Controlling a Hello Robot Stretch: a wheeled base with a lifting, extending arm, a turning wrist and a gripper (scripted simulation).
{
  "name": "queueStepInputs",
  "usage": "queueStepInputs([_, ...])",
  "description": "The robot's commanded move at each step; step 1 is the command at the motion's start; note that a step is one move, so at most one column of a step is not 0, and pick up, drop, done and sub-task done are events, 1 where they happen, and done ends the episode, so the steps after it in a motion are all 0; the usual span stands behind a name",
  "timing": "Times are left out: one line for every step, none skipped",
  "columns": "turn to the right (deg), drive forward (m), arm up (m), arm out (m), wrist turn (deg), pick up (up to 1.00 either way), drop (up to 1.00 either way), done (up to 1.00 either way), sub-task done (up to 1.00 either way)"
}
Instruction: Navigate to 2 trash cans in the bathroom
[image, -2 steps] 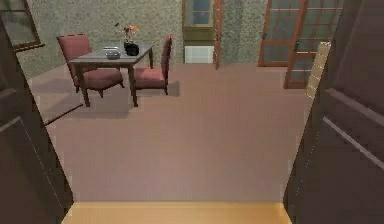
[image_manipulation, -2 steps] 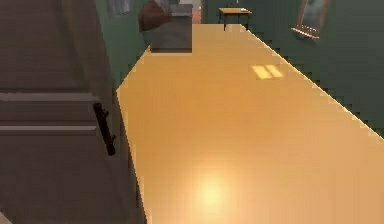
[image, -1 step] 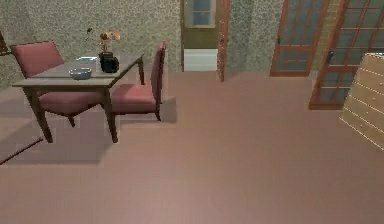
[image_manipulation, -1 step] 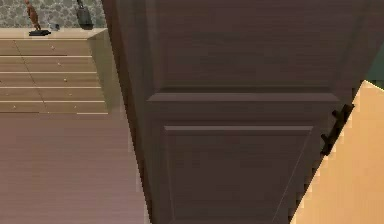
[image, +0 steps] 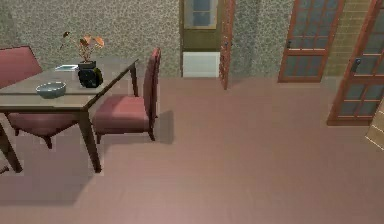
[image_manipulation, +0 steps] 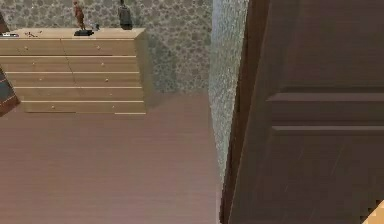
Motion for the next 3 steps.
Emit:
queueStepInputs([3.0, 0.0, 0.0, 0.0, 0.0, 0.0, 0.0, 0.0, 0.0])
queueStepInputs([0.0, 1.0, 0.0, 0.0, 0.0, 0.0, 0.0, 0.0, 0.0])
queueStepInputs([3.0, 0.0, 0.0, 0.0, 0.0, 0.0, 0.0, 0.0, 0.0])
